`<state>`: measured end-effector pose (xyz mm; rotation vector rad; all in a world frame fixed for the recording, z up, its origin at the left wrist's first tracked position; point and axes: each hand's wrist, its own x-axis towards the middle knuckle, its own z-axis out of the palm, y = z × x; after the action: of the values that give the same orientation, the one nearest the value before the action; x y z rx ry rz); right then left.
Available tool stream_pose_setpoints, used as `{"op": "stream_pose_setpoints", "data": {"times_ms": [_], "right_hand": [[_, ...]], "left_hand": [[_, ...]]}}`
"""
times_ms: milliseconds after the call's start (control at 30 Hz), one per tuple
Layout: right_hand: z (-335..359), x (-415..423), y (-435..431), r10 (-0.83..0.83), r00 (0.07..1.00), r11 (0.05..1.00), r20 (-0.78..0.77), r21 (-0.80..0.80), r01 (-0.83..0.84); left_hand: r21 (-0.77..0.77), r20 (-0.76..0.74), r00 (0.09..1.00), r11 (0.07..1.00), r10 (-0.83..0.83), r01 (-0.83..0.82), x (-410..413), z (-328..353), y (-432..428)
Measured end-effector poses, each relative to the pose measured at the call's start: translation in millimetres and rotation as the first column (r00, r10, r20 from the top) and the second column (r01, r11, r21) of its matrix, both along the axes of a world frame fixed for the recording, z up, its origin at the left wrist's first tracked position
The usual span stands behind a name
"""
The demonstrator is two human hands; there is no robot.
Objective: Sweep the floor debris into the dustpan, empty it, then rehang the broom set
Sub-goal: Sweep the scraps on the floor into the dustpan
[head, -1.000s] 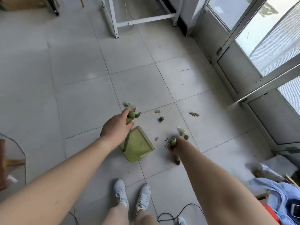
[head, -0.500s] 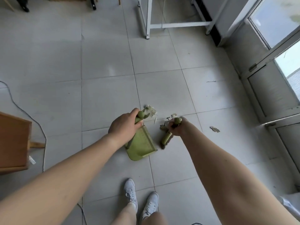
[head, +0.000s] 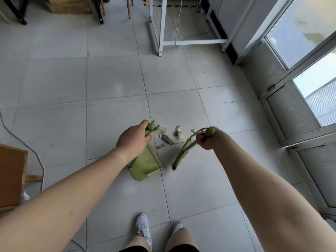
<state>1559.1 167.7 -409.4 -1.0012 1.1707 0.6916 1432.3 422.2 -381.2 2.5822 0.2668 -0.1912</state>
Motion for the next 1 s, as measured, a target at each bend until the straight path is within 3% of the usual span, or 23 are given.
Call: {"op": "stream_pose_setpoints", "data": {"times_ms": [200, 433, 533, 600, 733, 1000], "right_hand": [[18.2, 7.6, -88.4, 0.061, 0.996, 0.996, 0.060, -0.075, -0.056], [4.6, 46.9, -211.0, 0.175, 0.984, 0.953, -0.042, -0.245, -0.180], [1.9, 66.6, -267.9, 0.279, 0.959, 0.926, -0.052, -0.249, -0.283], [2.0, 80.3, -304.7, 0.368, 0.929, 0.890, -0.039, -0.276, -0.364], [-7.4, 105.3, -360.2, 0.533, 0.832, 0.762, -0.154, -0.341, -0.551], [-42.2, 119.2, -385.1, 0.650, 0.739, 0.666, -0.177, -0.336, -0.666]], "left_hand": [[0.021, 0.002, 1.000, 1.000, -0.007, 0.007, 18.5, 12.1, -37.5], [0.061, 0.007, 0.998, 0.996, 0.058, -0.058, 42.8, 6.7, -108.8], [0.057, 0.009, 0.995, 0.993, 0.099, -0.099, 50.6, 4.1, -144.9], [0.062, 0.003, 0.993, 0.991, 0.120, -0.120, 54.9, 2.7, -172.0], [0.087, 0.015, 0.988, 0.985, 0.151, -0.152, 61.9, 1.6, -216.0], [0.049, -0.041, 0.968, 0.968, 0.249, -0.247, 65.3, -3.9, -254.0]]}}
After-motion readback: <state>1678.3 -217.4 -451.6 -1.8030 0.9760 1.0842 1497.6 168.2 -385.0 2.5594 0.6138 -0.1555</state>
